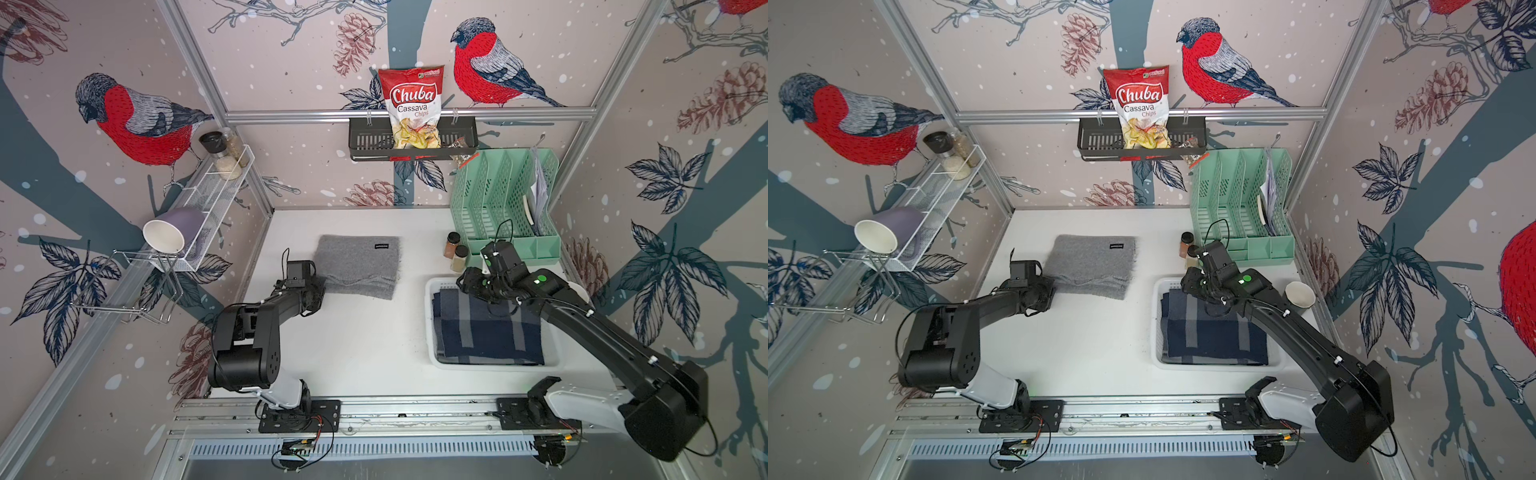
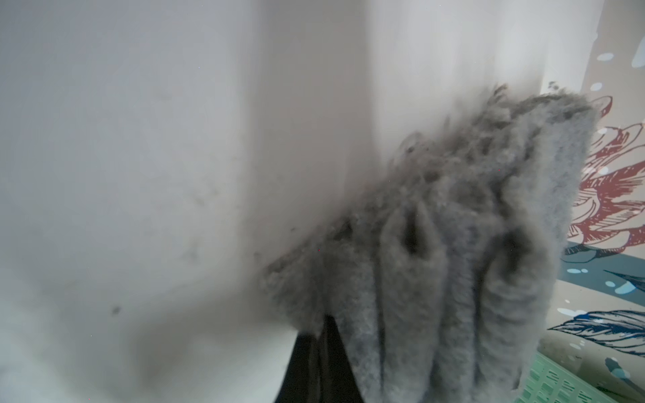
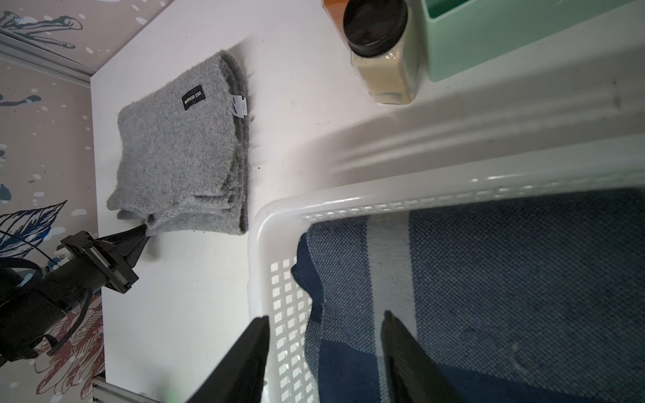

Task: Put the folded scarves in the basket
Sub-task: Move the basket to the center of the board.

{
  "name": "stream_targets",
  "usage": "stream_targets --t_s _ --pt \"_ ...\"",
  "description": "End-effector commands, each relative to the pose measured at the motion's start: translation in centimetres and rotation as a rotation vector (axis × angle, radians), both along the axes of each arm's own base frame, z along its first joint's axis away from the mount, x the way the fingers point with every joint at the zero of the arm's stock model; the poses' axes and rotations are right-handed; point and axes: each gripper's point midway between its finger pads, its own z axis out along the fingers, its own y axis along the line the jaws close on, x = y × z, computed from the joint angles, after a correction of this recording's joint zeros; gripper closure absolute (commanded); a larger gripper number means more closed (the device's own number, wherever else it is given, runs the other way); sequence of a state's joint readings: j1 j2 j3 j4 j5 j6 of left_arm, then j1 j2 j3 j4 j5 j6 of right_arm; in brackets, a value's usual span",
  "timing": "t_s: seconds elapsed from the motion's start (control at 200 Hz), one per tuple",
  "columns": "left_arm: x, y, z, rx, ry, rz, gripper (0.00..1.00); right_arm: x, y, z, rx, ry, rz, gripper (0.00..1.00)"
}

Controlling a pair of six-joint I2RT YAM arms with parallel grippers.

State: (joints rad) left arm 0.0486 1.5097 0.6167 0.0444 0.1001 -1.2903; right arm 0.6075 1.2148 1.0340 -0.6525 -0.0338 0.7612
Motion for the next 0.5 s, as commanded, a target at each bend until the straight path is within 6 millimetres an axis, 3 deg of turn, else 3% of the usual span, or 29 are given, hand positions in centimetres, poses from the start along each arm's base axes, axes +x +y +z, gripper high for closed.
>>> stream_targets --t_s 0.0,0.265,0.495 --pt "-3.3 0.8 -0.1 0.014 0.032 0.069 1.00 0.1 2.2 0.2 0.018 -0.019 0.041 0.42" --pt "-9.6 1.0 -0.4 0.036 0.056 0.090 1.00 -2.8 9.1 -4.1 -0.037 0.067 0.189 0.40" --pt "-13.3 2.4 0.0 0.111 0.046 0.143 1.00 -4.4 12.7 -7.0 -0.059 0.130 0.282 0.39"
